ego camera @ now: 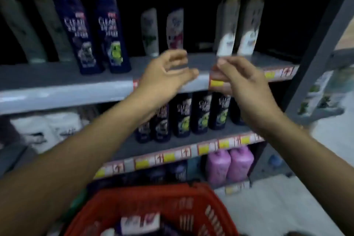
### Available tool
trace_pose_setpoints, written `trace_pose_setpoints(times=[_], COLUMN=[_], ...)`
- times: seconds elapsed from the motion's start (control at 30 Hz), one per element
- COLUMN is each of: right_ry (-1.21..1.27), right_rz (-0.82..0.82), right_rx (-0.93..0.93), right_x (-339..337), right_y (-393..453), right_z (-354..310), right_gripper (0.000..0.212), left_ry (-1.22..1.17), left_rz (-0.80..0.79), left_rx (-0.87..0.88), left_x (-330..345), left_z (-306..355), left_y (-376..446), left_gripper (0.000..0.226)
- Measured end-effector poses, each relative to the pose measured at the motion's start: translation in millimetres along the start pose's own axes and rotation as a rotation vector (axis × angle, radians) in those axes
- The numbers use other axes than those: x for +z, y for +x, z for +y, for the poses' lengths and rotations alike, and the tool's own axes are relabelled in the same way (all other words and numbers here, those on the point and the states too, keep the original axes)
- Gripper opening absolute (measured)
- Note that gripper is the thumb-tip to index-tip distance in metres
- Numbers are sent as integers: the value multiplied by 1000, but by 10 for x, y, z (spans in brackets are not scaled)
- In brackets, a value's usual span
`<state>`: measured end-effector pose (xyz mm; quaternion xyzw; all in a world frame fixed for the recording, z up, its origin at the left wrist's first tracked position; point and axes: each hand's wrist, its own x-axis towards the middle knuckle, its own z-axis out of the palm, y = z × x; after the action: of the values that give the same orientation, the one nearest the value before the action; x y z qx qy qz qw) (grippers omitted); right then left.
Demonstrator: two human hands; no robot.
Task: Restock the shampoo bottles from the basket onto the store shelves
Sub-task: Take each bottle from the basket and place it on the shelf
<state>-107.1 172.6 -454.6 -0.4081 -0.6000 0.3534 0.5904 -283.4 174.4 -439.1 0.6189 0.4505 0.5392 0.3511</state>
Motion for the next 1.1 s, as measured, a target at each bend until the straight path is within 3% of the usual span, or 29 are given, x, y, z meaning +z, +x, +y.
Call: trace_pose_setpoints(times=[0.17, 0.23, 0.37, 0.47, 0.57, 0.63, 0.77, 0.87, 0.97, 1.1], right_ry=[-127, -242, -537, -753, -997, -1054, -1033, -1015, -934, -1051], right_rz=[-161, -314, -772, -996, -1139, -1118, -813, -651, -731, -810], right_rx=[99, 242, 642, 734, 742, 761, 823, 651, 436, 410], right_x=[331, 455, 808, 1018, 1115, 1135, 1132, 1243, 1490, 1796], right_y=[-953, -1257, -1758, -2030, -2153, -2209, -2447, -2594, -2532, -2495], right_z=[574, 935, 1781, 2368, 2882, 3120, 3480, 3611, 3577, 3585], right_gripper=[16, 17, 25, 31, 40, 36, 42, 48, 58, 64], left_ry=[63, 102, 198, 200, 312, 367, 531, 588, 610, 673], left_rz=[-53, -116, -258, -189, -227, -283, -406, -453, -466, -483], left_rx=[-75, -189, -538, -754, -872, -876, -829, -800, -820, -882], left_x=[-672, -847, -1106, -1170, -1182, -1240, -1341, -1350, -1355, -1418], left_z=[-682, -1054, -1946, -2467, -2702, -2733, -2735, -2794, -2876, -2970], left_y=[-1090, -1467, -2023, -2274, -2361, -2397, -2448, -2426, -2435, -2494], left_gripper=[42, 40, 35, 30, 29, 31, 32, 36, 37, 35])
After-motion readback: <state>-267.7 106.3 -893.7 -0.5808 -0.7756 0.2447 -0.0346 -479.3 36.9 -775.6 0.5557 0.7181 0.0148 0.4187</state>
